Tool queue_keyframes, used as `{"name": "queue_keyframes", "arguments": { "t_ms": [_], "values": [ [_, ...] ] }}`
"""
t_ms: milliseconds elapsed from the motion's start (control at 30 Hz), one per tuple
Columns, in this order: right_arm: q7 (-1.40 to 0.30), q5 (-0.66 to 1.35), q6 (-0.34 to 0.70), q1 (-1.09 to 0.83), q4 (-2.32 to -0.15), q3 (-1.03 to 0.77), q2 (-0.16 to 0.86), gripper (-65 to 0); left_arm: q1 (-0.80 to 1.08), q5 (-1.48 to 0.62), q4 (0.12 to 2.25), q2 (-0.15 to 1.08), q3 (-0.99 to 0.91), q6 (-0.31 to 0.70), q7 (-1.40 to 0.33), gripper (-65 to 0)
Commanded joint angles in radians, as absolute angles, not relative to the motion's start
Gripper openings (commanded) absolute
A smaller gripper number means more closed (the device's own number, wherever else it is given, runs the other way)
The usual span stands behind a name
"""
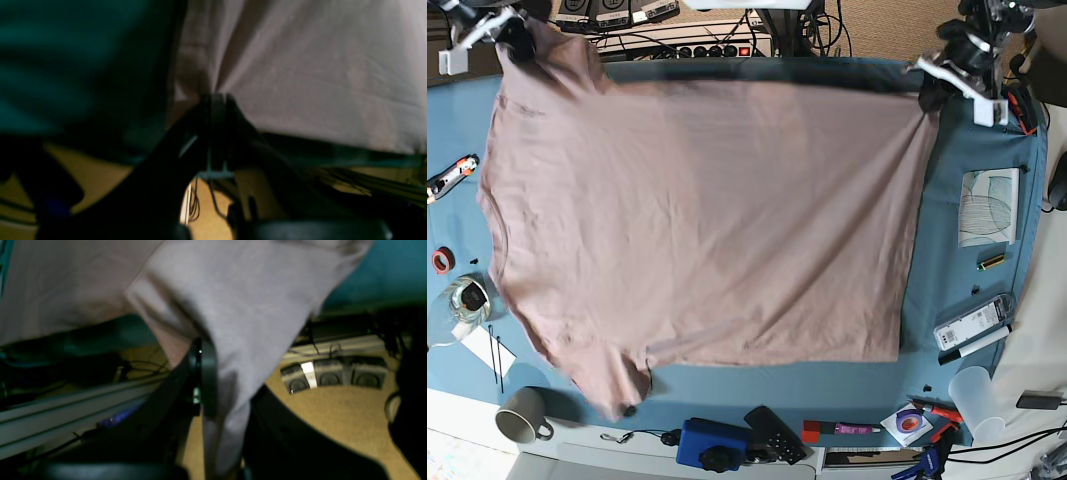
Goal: Fold the T-shirt properly
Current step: 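Pull the shoulder edge taut and lay it down with both grippers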
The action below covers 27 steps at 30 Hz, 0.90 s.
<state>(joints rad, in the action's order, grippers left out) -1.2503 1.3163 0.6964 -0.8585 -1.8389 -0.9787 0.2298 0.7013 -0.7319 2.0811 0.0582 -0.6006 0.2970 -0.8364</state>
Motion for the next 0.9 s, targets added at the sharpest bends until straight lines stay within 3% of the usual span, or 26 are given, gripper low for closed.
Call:
{"name": "queue_keyframes", "arguments": {
  "t_ms": [0,400,867],
  "values": [
    [-1.251,1.349,0.698,-0.888,-1.851,-1.004,0.244,-65.0,0.723,-0.754,2.098,0.064,-0.626,0.298,-0.820,-65.0],
    [-1.280,1.393,0.698,-0.890,-1.851,-1.023,0.244,-65.0,0.775,-0.934,2.098,0.064,-0.755,0.368,-0.874,-65.0],
    [-1.198,1.153,0.698,-0.728,-1.851,-0.987,0.252,-65.0,0.684,-0.872,2.097,0.065,-0.754,0.337,-0.853,-65.0]
  ]
}}
